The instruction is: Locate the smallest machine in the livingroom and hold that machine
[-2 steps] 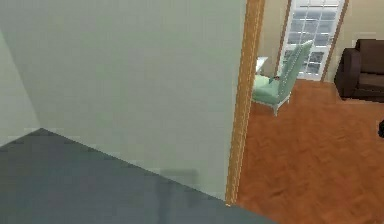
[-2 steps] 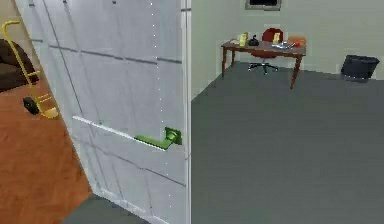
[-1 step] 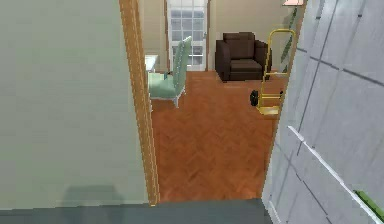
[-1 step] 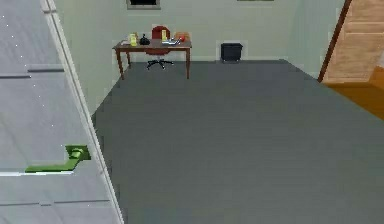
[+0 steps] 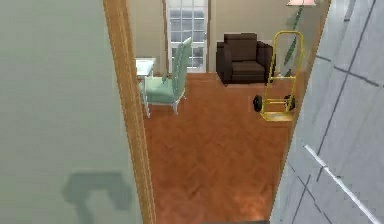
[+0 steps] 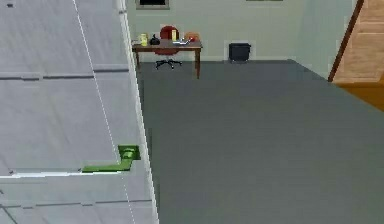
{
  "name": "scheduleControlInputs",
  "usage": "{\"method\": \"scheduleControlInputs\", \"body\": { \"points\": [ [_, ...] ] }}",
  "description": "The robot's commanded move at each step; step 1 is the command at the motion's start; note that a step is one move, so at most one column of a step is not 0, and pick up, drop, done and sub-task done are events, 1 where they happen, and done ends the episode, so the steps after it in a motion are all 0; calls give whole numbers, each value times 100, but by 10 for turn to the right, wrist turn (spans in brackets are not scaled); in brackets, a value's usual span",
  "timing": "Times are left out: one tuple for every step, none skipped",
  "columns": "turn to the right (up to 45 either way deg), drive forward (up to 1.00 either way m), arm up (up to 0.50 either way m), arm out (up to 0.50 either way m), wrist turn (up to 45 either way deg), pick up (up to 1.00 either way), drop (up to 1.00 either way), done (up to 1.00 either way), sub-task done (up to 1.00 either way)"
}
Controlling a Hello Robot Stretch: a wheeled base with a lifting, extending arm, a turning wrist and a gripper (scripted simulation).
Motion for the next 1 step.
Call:
{"method": "scheduleControlInputs", "body": {
  "points": [
    [30,0,0,0,0,0,0,0,0]
  ]
}}
